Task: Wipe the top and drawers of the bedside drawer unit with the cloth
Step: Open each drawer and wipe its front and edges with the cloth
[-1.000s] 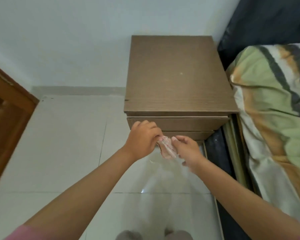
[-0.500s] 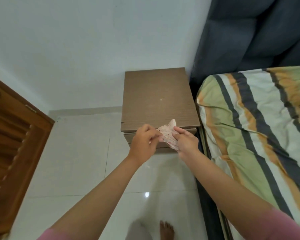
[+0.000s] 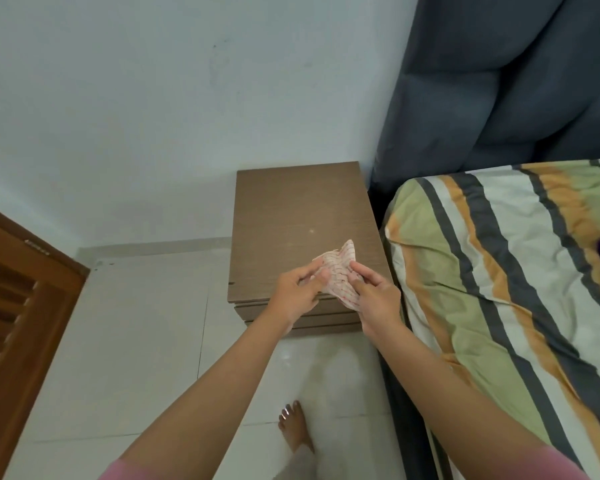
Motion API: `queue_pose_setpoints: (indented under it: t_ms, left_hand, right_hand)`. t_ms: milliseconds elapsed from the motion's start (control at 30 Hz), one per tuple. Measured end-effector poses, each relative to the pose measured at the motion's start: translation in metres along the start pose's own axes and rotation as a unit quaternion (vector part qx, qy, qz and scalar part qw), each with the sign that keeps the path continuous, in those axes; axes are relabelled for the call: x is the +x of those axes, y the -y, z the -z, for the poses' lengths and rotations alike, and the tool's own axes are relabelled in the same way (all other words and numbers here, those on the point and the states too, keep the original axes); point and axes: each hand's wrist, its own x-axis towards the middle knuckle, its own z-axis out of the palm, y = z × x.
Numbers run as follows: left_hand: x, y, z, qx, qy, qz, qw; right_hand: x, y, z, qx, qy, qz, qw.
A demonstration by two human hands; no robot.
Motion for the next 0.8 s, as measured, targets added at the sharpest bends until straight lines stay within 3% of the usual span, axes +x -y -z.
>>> queue_pose_setpoints:
  t_ms: [67,167,367,567,700,800]
  left_hand:
    - [0.019,-0.006,0.002,-0.022,-0.021,0.008,1.0]
    - [0.049,-0.004,0.009,0.03,-0.067,-0.01,0.997]
    - [0.105,0.018,0.002,0.111,-0.071,-0.009,0.991]
    - [0.171,0.05,-0.029,0.18,-0.081,0.001,0.98]
    - [0.211,0.061,-0.055,0.179,-0.1,0.032,0.978]
    - [0.239,0.075,-0.066,0.209,-0.095,0.025,0.973]
  right_hand:
    - [0.015,0.003,-0.003,-0.016,0.007,0.017,1.0]
    - [0.036,0.003,-0.003,-0.046,0.014,0.031,0.998]
    - [0.089,-0.01,0.012,-0.139,-0.014,0.041,0.989]
    - [0.16,-0.011,0.032,-0.266,-0.047,0.051,0.961]
    - [0.211,-0.009,0.047,-0.329,-0.019,0.029,0.944]
    - [0.241,-0.008,0.057,-0.416,0.022,0.044,0.908]
